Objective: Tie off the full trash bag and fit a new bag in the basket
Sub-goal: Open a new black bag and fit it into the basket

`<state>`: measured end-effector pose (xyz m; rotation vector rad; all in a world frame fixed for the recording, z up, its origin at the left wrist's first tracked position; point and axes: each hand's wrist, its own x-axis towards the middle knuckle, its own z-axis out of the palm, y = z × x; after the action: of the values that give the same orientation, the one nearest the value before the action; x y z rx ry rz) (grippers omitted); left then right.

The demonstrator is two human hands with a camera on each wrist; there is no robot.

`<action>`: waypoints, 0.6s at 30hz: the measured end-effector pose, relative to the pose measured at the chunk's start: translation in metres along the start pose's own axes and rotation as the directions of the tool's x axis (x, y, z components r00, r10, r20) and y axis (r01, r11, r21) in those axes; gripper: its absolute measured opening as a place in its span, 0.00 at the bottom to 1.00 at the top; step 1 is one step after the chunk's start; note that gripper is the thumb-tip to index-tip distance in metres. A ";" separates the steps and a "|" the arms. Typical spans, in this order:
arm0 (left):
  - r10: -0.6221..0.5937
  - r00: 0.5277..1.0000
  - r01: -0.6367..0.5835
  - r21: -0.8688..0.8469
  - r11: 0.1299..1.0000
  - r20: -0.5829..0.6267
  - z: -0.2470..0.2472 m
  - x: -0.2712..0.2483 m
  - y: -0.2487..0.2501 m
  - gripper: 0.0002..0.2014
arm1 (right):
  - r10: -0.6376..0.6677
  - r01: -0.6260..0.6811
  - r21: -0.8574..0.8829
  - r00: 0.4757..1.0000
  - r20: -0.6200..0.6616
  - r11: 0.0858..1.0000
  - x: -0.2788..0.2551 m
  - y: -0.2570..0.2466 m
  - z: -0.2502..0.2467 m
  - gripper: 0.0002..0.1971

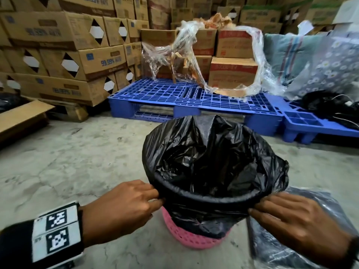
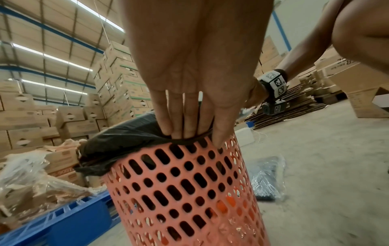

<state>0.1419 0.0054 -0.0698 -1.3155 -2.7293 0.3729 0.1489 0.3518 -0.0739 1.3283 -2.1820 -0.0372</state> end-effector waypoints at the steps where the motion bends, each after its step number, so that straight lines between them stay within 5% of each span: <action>1: -0.014 1.000 0.014 -0.009 1.000 0.011 0.003 0.000 0.000 0.18 | -0.002 0.002 -0.012 1.000 0.004 1.000 -0.002 -0.001 0.000 0.24; 5: -0.049 0.997 0.060 -0.210 0.976 0.057 -0.006 -0.002 -0.010 0.21 | -0.010 0.011 -0.025 1.000 0.003 1.000 -0.004 -0.003 0.003 0.25; 8: -0.037 0.998 0.060 -0.563 0.824 0.053 -0.021 -0.005 -0.022 0.19 | 0.014 -0.014 -0.027 1.000 -0.017 1.000 -0.011 -0.002 0.008 0.23; 10: -0.067 0.997 0.024 -0.637 0.770 -0.045 -0.029 -0.003 -0.026 0.11 | 0.058 -0.058 -0.018 0.998 0.002 0.998 -0.017 -0.002 0.012 0.23; 15: -0.208 0.890 -0.012 -0.475 0.880 -0.407 -0.037 0.007 -0.025 0.11 | 0.274 -0.287 0.163 0.957 0.099 0.944 -0.021 0.003 0.017 0.19; 18: -0.180 0.936 0.065 -0.357 0.932 -0.302 -0.029 0.022 -0.026 0.30 | 0.478 -0.461 0.314 0.878 0.028 0.830 -0.021 0.009 0.005 0.16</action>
<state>0.1137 0.0117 -0.0352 -1.1319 -2.6393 -0.3240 0.1467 0.3721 -0.0846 0.8869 -2.4821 0.5513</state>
